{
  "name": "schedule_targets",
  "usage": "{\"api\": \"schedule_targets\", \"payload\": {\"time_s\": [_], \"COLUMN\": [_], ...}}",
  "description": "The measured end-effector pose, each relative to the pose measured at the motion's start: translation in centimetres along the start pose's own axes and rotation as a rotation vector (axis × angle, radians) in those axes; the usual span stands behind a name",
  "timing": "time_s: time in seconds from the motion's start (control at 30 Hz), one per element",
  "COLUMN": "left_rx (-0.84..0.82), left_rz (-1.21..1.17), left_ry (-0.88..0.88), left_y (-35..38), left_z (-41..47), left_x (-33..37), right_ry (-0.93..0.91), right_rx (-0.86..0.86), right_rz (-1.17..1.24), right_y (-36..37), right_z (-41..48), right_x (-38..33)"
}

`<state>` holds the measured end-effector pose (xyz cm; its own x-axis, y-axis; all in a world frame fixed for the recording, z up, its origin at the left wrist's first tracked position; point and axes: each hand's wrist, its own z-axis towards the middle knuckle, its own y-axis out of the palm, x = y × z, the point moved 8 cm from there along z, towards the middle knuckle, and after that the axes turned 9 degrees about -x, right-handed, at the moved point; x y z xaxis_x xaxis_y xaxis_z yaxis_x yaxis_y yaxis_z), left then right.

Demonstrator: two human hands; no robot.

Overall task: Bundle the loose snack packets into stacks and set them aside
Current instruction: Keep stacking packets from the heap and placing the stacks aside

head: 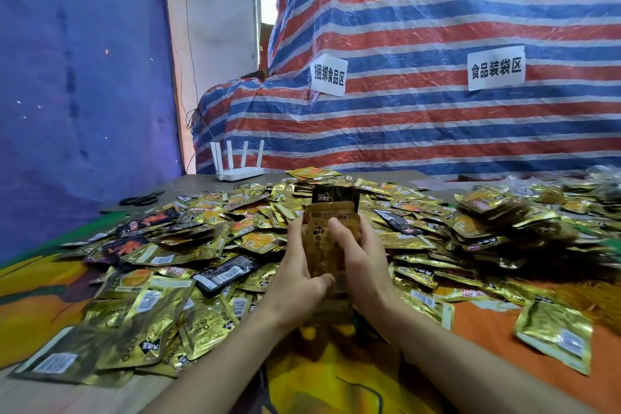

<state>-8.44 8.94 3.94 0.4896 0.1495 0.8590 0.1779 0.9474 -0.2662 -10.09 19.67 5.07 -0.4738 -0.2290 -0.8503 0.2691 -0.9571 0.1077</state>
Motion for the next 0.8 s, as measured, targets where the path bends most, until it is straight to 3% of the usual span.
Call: {"api": "schedule_targets", "payload": {"time_s": [0.13, 0.3, 0.47, 0.63, 0.8], "left_rx": [0.025, -0.006, -0.031, -0.1, -0.078], "left_rz": [-0.034, 0.061, 0.058, 0.012, -0.062], "left_ry": [0.07, -0.026, 0.042, 0.0, -0.051], "left_y": [0.4, 0.4, 0.3, 0.8, 1.4], "left_z": [-0.3, -0.2, -0.1, -0.2, -0.6], "left_x": [0.9, -0.2, 0.9, 0.9, 0.9], "right_ry": [-0.074, 0.022, 0.047, 0.132, 0.014], "right_rx": [0.015, 0.107, 0.147, -0.01, -0.068], "right_rz": [0.074, 0.042, 0.109, 0.17, 0.132], "right_y": [0.1, -0.4, -0.8, 0.0, -0.2], "right_z": [-0.5, -0.4, -0.3, 0.0, 0.3], "right_x": [-1.3, -1.1, -1.3, -0.3, -1.3]}}
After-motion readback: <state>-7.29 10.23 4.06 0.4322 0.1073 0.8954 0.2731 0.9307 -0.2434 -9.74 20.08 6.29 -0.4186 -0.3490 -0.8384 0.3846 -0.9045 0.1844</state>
